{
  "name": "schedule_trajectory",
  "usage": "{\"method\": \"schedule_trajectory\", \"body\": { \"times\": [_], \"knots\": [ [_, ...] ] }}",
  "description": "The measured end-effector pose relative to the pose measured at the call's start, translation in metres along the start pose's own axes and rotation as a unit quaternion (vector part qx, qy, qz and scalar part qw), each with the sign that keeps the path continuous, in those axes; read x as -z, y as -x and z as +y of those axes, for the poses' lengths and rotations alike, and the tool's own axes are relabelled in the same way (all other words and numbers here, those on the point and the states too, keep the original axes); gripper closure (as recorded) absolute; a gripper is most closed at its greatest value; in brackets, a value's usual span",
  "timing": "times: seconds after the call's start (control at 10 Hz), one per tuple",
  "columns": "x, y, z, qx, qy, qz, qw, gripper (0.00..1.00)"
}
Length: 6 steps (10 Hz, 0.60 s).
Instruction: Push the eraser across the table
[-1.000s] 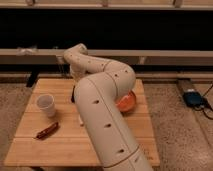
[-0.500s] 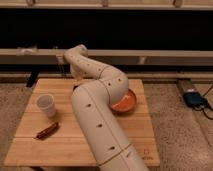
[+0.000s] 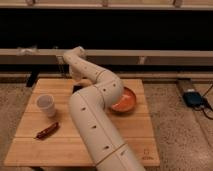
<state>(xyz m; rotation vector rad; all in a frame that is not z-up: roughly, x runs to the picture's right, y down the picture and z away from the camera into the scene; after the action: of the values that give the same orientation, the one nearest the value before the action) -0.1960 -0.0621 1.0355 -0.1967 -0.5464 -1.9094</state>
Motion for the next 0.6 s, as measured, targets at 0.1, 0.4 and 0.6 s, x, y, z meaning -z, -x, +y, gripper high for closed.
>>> {"method": "schedule_trajectory", "body": {
  "times": [0.1,0.4,0.6],
  "knots": [
    [-0.003,0.001,-0.004,0.004,0.001,-0.003,1.0,1.0],
    [-0.006,0.014,-0.008,0.011,0.007,-0.016,0.9998,1.0],
    [-0.004,0.026,-0.02,0.017,0.008,-0.026,0.9995,1.0]
  ]
}}
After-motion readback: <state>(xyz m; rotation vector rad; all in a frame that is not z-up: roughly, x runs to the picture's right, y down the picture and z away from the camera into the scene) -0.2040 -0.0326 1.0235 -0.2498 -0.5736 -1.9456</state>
